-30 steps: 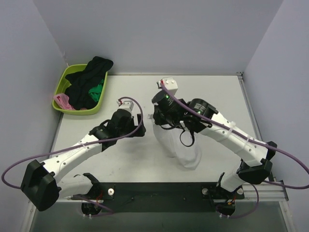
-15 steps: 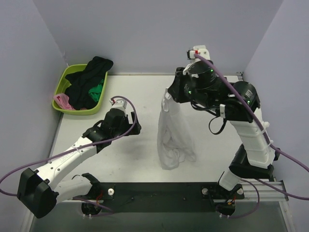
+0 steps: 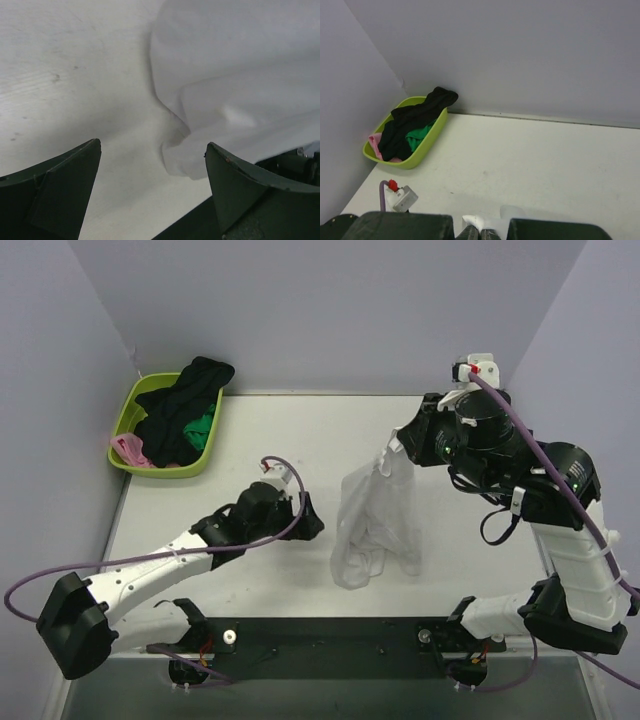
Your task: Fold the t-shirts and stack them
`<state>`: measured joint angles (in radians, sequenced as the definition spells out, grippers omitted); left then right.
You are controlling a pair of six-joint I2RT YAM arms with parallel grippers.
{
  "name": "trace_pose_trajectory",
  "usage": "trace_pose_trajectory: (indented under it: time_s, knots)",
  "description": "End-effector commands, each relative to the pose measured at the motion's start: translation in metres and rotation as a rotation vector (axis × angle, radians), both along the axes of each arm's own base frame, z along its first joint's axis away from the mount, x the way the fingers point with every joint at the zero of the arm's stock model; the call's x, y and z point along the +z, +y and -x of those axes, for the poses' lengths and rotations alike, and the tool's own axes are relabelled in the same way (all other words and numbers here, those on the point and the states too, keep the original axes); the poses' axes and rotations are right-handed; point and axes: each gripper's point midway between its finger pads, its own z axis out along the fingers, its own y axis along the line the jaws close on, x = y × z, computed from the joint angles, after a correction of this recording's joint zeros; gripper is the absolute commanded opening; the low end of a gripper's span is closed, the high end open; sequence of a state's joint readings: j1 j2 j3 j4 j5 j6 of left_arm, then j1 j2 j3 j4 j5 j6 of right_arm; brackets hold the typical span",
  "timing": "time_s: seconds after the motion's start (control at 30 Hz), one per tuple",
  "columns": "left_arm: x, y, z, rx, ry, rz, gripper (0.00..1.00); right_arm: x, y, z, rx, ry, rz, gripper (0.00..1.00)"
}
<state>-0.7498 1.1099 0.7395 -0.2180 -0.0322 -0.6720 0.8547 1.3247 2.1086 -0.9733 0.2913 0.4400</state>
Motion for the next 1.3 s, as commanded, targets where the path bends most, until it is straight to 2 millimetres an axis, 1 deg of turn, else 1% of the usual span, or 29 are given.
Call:
trace_pose_trajectory:
  time_s: [0.0,0.03,0.07,0.13,0.17,0.23,0.27,0.33,0.37,0.53,0.57,0.63,0.67,0.77,0.8,0.83,0.9,0.93,0.97,1.0,1.07,1.1,1.13,1.17,1.23,1.27]
  knots:
    - [0.000,-0.051,0.032,-0.114,0.015,0.098,0.94,-0.015,-0.010,-0.018,-0.085,0.000,0.044,0.00]
    - [-0.008,-0.055,0.037,-0.114,0.013,0.099,0.94,-0.016,-0.012,-0.018,-0.090,0.002,0.045,0.00]
    - [-0.012,-0.065,0.052,-0.146,0.024,0.111,0.94,-0.017,-0.014,-0.019,-0.097,0.004,0.048,0.00]
    - [-0.016,-0.078,0.060,-0.163,0.013,0.144,0.93,-0.021,-0.022,-0.023,-0.121,0.012,0.055,0.00]
    - [-0.027,-0.084,0.075,-0.193,0.037,0.137,0.93,-0.021,-0.024,-0.022,-0.121,0.014,0.051,0.00]
    - [-0.032,-0.091,0.086,-0.209,0.035,0.131,0.93,-0.026,-0.029,-0.026,-0.138,0.029,0.054,0.00]
    - [-0.038,-0.097,0.098,-0.236,0.044,0.114,0.93,-0.027,-0.030,-0.025,-0.137,0.032,0.052,0.00]
    - [-0.043,-0.102,0.105,-0.234,0.040,0.096,0.93,-0.033,-0.032,-0.027,-0.141,0.050,0.057,0.00]
    - [-0.052,-0.108,0.112,-0.251,0.053,0.074,0.93,-0.034,-0.032,-0.027,-0.140,0.052,0.055,0.00]
    - [-0.080,-0.125,0.117,-0.253,0.065,-0.002,0.91,-0.043,-0.031,-0.025,-0.129,0.072,0.047,0.00]
    - [-0.092,-0.126,0.117,-0.250,0.073,-0.034,0.90,-0.042,-0.032,-0.024,-0.132,0.067,0.041,0.00]
    - [-0.097,-0.129,0.111,-0.225,0.066,-0.050,0.88,-0.043,-0.033,-0.022,-0.132,0.069,0.039,0.00]
    - [-0.103,-0.128,0.109,-0.216,0.065,-0.071,0.88,-0.043,-0.034,-0.020,-0.128,0.067,0.037,0.00]
    - [-0.104,-0.127,0.099,-0.184,0.044,-0.112,0.87,-0.043,-0.039,-0.017,-0.131,0.061,0.042,0.00]
    - [-0.106,-0.123,0.097,-0.173,0.038,-0.139,0.86,-0.043,-0.040,-0.017,-0.133,0.059,0.040,0.00]
    - [-0.102,-0.126,0.093,-0.168,0.023,-0.143,0.85,-0.043,-0.040,-0.016,-0.132,0.060,0.039,0.00]
    - [-0.106,-0.125,0.091,-0.164,0.023,-0.172,0.74,-0.046,-0.040,-0.015,-0.130,0.065,0.040,0.00]
    - [-0.103,-0.128,0.088,-0.161,0.020,-0.171,0.67,-0.048,-0.040,-0.015,-0.129,0.065,0.042,0.00]
    - [-0.107,-0.127,0.086,-0.155,0.026,-0.185,0.54,-0.047,-0.041,-0.014,-0.132,0.062,0.037,0.00]
    - [-0.109,-0.126,0.086,-0.153,0.030,-0.194,0.47,-0.052,-0.040,-0.015,-0.130,0.071,0.044,0.00]
    - [-0.109,-0.128,0.085,-0.149,0.033,-0.192,0.35,-0.053,-0.041,-0.014,-0.131,0.070,0.046,0.00]
    - [-0.111,-0.123,0.085,-0.144,0.041,-0.215,0.03,-0.053,-0.043,-0.014,-0.137,0.068,0.045,0.00]
    - [-0.112,-0.121,0.085,-0.139,0.045,-0.222,0.00,-0.054,-0.044,-0.014,-0.139,0.068,0.049,0.00]
    - [-0.104,-0.122,0.083,-0.137,0.039,-0.213,0.00,-0.053,-0.045,-0.014,-0.143,0.065,0.051,0.00]
    - [-0.094,-0.113,0.077,-0.118,0.025,-0.233,0.00,-0.051,-0.053,-0.015,-0.174,0.049,0.066,0.00]
    - [-0.067,-0.115,0.071,-0.111,-0.002,-0.189,0.00,-0.050,-0.057,-0.017,-0.193,0.040,0.069,0.00]
